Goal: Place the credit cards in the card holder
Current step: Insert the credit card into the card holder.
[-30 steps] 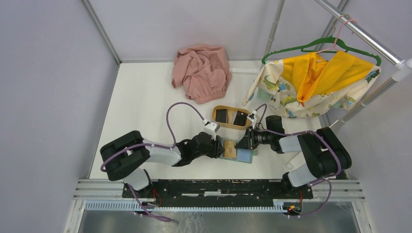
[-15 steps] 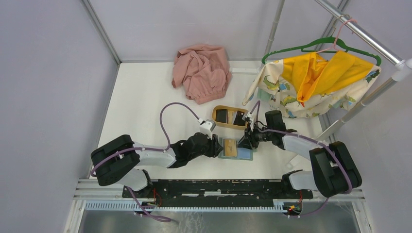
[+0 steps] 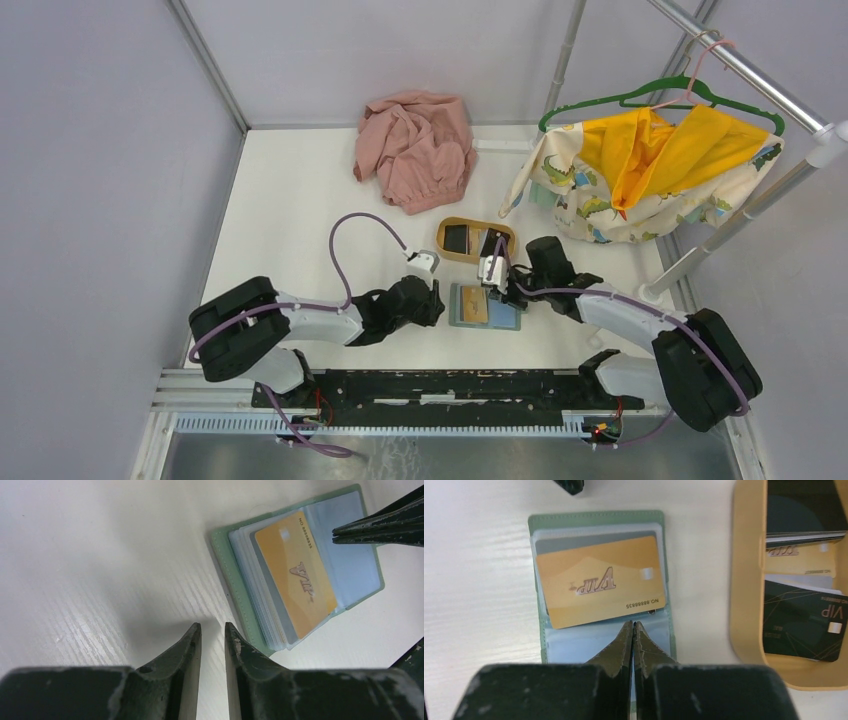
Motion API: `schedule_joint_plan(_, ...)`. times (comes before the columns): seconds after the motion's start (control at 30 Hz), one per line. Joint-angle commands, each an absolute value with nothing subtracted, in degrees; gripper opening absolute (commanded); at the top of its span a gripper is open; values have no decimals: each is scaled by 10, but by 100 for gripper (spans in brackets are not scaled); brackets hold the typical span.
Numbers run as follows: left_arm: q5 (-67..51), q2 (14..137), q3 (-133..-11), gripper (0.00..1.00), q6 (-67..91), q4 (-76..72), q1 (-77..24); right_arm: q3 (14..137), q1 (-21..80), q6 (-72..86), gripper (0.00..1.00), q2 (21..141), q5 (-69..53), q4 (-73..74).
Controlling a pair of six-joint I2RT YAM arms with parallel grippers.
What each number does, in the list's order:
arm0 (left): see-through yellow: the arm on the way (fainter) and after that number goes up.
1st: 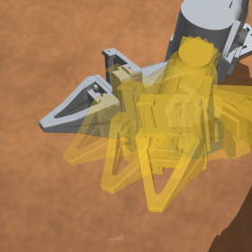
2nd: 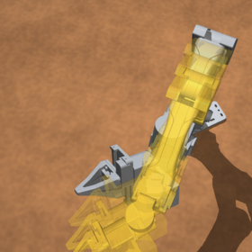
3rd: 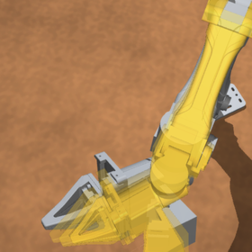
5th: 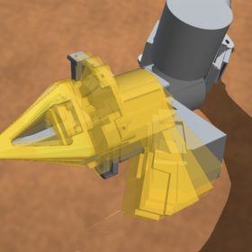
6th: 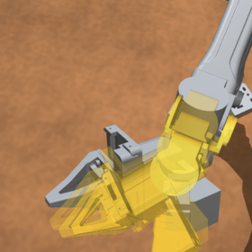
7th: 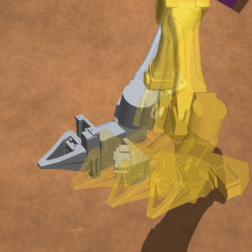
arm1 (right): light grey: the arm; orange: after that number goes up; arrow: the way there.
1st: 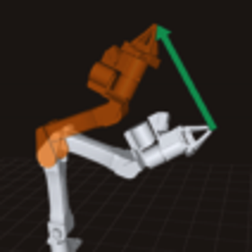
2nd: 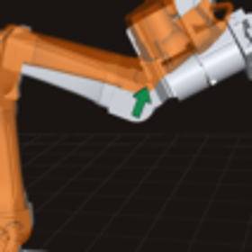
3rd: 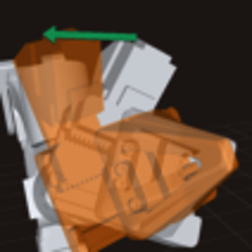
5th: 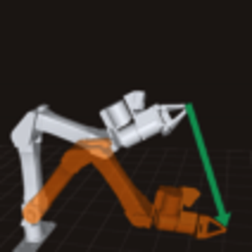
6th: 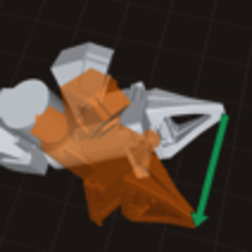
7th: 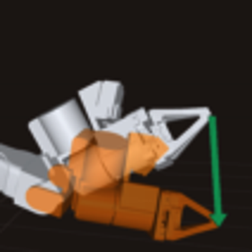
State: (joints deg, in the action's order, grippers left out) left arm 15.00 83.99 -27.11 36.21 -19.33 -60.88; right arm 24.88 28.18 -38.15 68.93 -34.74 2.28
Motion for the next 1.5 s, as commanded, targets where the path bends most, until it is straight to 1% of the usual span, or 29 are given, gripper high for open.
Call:
schedule_joint_plan(0.0, 159, 864, -299, 29, 381, -190, -612, 245, 302, -443, 4, 708, -286, 31)
schedule_joint_plan(0.27, 126, 881, -299, 29, 381, -221, -613, 255, 340, -432, 4, 752, -288, 29)
schedule_joint_plan(0.5, 99, 903, -305, 28, 381, -241, -613, 269, 344, -382, 4, 755, -353, 19)
schedule_joint_plan(0.7, 94, 898, -307, 28, 382, -242, -614, 277, 345, -368, 5, 759, -405, 27)
schedule_joint_plan(0.97, 112, 876, -297, 28, 384, -221, -613, 292, 341, -394, 8, 739, -372, 69)
schedule_joint_plan(1.07, 129, 857, -295, 29, 380, -200, -614, 305, 337, -438, 10, 736, -344, 113)
schedule_joint_plan(1.17, 147, 827, -289, 33, 375, -176, -614, 328, 326, -480, 11, 716, -331, 163)
schedule_joint_plan(1.23, 151, 802, -280, 38, 374, -169, -613, 332, 317, -514, 13, 699, -364, 190)
schedule_joint_plan(1.33, 138, 773, -268, 48, 380, -171, -613, 332, 315, -593, 15, 689, -417, 239)
schedule_joint_plan(1.47, 100, 750, -244, 58, 401, -204, -613, 331, 315, -629, 15, 688, -413, 251)
